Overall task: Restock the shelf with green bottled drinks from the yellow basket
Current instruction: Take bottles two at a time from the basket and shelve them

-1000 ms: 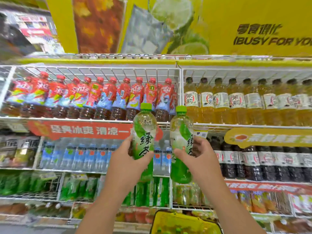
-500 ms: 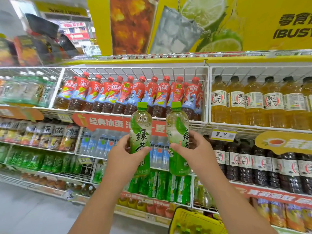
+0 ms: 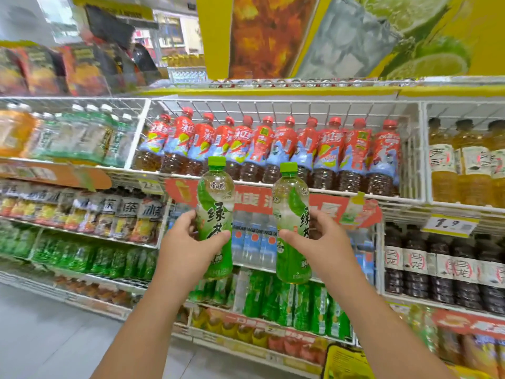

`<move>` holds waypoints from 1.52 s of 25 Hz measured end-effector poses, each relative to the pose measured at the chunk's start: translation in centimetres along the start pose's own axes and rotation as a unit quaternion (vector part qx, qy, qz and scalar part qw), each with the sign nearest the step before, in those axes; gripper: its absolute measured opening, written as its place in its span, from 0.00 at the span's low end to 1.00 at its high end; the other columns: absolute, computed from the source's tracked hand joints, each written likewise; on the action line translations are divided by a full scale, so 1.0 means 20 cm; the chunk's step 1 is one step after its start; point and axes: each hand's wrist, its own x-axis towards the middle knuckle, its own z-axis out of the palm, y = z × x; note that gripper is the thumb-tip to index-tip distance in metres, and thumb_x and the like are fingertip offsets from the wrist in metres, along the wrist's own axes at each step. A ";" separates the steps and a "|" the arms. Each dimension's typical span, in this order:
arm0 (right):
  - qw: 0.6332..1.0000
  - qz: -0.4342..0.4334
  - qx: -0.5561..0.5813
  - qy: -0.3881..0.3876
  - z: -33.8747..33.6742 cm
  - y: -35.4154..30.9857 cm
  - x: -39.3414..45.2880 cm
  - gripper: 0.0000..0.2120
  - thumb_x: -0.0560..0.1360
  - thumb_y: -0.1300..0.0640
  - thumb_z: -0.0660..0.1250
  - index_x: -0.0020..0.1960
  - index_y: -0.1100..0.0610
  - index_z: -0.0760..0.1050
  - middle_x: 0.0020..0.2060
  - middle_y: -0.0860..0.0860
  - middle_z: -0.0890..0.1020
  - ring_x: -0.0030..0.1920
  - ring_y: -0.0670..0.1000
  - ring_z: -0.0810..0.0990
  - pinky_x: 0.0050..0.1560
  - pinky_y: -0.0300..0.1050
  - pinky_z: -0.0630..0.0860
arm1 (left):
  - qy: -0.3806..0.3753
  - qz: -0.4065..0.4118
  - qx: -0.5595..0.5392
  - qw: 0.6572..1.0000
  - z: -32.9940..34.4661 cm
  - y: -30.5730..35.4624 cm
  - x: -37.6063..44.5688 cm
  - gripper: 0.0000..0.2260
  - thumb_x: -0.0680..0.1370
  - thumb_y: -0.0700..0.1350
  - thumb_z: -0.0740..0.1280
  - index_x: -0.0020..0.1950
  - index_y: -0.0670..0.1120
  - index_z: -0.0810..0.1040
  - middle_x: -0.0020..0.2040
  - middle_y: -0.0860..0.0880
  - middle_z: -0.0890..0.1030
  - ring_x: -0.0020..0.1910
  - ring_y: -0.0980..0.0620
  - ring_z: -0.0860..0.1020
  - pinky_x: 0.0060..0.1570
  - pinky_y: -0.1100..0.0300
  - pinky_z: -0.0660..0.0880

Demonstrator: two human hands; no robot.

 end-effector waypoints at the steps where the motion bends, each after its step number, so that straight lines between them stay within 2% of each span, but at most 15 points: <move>1: 1.000 0.001 0.005 0.009 0.13 -0.02 0.00 0.27 0.70 0.48 0.80 0.64 0.42 0.71 0.51 0.31 0.76 0.47 0.30 0.75 0.40 0.28 0.72 | -0.004 0.002 0.007 1.000 -0.10 -0.05 0.07 0.30 0.69 0.56 0.79 0.68 0.54 0.74 0.57 0.57 0.82 0.55 0.56 0.81 0.53 0.54 0.81; 3: 1.000 0.009 0.013 0.019 0.39 -0.08 0.01 0.27 0.71 0.48 0.80 0.64 0.41 0.70 0.50 0.30 0.74 0.46 0.29 0.74 0.41 0.28 0.70 | -0.011 0.001 0.012 1.000 -0.32 -0.15 0.22 0.38 0.66 0.59 0.79 0.74 0.53 0.71 0.62 0.54 0.81 0.60 0.53 0.80 0.59 0.48 0.80; 5: 0.999 0.013 0.014 0.025 0.68 -0.17 0.01 0.26 0.71 0.50 0.80 0.63 0.40 0.70 0.50 0.31 0.76 0.46 0.32 0.76 0.43 0.28 0.71 | -0.021 0.008 0.005 1.000 -0.56 -0.23 0.34 0.40 0.68 0.57 0.79 0.76 0.52 0.68 0.67 0.52 0.78 0.64 0.51 0.78 0.64 0.48 0.77; 8: 1.000 0.008 0.002 0.030 1.05 -0.28 0.01 0.33 0.69 0.48 0.81 0.71 0.44 0.71 0.62 0.40 0.78 0.62 0.44 0.77 0.60 0.42 0.74 | -0.020 0.019 0.006 1.000 -0.87 -0.36 0.49 0.41 0.70 0.56 0.79 0.79 0.52 0.65 0.73 0.51 0.73 0.71 0.49 0.73 0.68 0.50 0.72; 10: 1.000 0.011 -0.005 0.024 1.26 -0.34 0.03 0.37 0.69 0.46 0.81 0.74 0.45 0.70 0.66 0.41 0.75 0.66 0.47 0.74 0.67 0.49 0.73 | -0.018 0.015 0.000 1.000 -1.05 -0.43 0.57 0.40 0.71 0.56 0.78 0.79 0.52 0.65 0.72 0.51 0.73 0.71 0.49 0.72 0.67 0.51 0.72; 14: 1.000 0.000 -0.016 -0.003 1.62 -0.41 0.10 0.37 0.68 0.46 0.81 0.73 0.44 0.70 0.64 0.41 0.75 0.66 0.47 0.74 0.65 0.48 0.72 | 0.002 -0.011 -0.004 1.000 -1.33 -0.59 0.70 0.37 0.71 0.56 0.78 0.77 0.53 0.67 0.63 0.56 0.76 0.67 0.51 0.74 0.65 0.51 0.74; 17: 0.999 0.002 -0.022 -0.026 1.85 -0.43 0.19 0.38 0.67 0.44 0.81 0.73 0.44 0.70 0.68 0.43 0.75 0.70 0.49 0.73 0.71 0.52 0.71 | 0.023 -0.043 0.003 0.999 -1.49 -0.70 0.81 0.40 0.69 0.59 0.78 0.77 0.54 0.66 0.69 0.53 0.76 0.69 0.49 0.74 0.67 0.47 0.74; 19: 0.999 0.002 -0.011 -0.041 1.98 -0.44 0.26 0.37 0.67 0.44 0.81 0.73 0.44 0.71 0.68 0.42 0.75 0.68 0.48 0.74 0.70 0.51 0.72 | 0.025 -0.054 0.007 0.998 -1.57 -0.74 0.90 0.40 0.69 0.59 0.78 0.77 0.53 0.66 0.72 0.51 0.75 0.71 0.48 0.73 0.68 0.43 0.73; 22: 0.999 -0.003 0.010 -0.053 2.17 -0.44 0.40 0.32 0.68 0.46 0.81 0.68 0.43 0.72 0.59 0.34 0.76 0.59 0.40 0.76 0.63 0.43 0.71 | 0.040 -0.052 0.015 0.998 -1.66 -0.80 1.08 0.42 0.66 0.61 0.79 0.77 0.54 0.66 0.72 0.51 0.75 0.70 0.49 0.74 0.67 0.43 0.74; 25: 0.998 -0.006 0.033 -0.051 2.35 -0.43 0.55 0.30 0.69 0.48 0.81 0.64 0.40 0.69 0.54 0.30 0.73 0.58 0.40 0.74 0.60 0.40 0.68 | 0.038 -0.047 0.012 0.998 -1.72 -0.85 1.29 0.43 0.68 0.58 0.79 0.78 0.53 0.64 0.74 0.50 0.73 0.72 0.49 0.72 0.69 0.44 0.72; 27: 0.998 0.001 0.047 -0.051 2.44 -0.43 0.63 0.29 0.69 0.48 0.81 0.63 0.39 0.68 0.53 0.30 0.73 0.58 0.41 0.74 0.58 0.40 0.68 | 0.029 -0.056 0.024 0.998 -1.74 -0.88 1.44 0.42 0.66 0.61 0.79 0.76 0.54 0.66 0.72 0.52 0.75 0.71 0.51 0.73 0.68 0.45 0.73; 30: 0.997 0.002 0.066 -0.040 2.55 -0.43 0.73 0.29 0.69 0.49 0.81 0.62 0.40 0.69 0.52 0.29 0.72 0.54 0.36 0.75 0.57 0.39 0.68 | 0.010 -0.058 0.012 0.998 -1.78 -0.90 1.62 0.27 0.70 0.55 0.79 0.65 0.57 0.72 0.62 0.58 0.79 0.60 0.56 0.77 0.59 0.54 0.77; 31: 0.997 0.005 0.069 -0.032 2.58 -0.43 0.76 0.28 0.69 0.50 0.81 0.62 0.40 0.68 0.51 0.28 0.71 0.51 0.32 0.74 0.56 0.38 0.68 | 0.001 -0.053 0.012 0.999 -1.79 -0.91 1.67 0.27 0.70 0.55 0.79 0.65 0.58 0.72 0.61 0.59 0.79 0.61 0.56 0.77 0.60 0.53 0.76; 34: 0.998 0.014 0.061 -0.016 2.67 -0.44 0.81 0.28 0.69 0.50 0.81 0.62 0.40 0.69 0.52 0.28 0.73 0.50 0.28 0.72 0.53 0.33 0.69 | -0.021 -0.044 0.015 0.999 -1.83 -0.96 1.81 0.39 0.63 0.63 0.78 0.72 0.56 0.69 0.65 0.56 0.79 0.65 0.53 0.77 0.64 0.47 0.77; 38: 0.998 0.032 0.044 0.026 2.86 -0.44 0.78 0.24 0.68 0.50 0.82 0.59 0.39 0.75 0.54 0.33 0.82 0.54 0.32 0.79 0.56 0.33 0.76 | -0.082 -0.020 0.007 0.996 -1.93 -1.11 1.96 0.29 0.69 0.55 0.79 0.66 0.59 0.70 0.59 0.59 0.81 0.57 0.57 0.80 0.56 0.53 0.80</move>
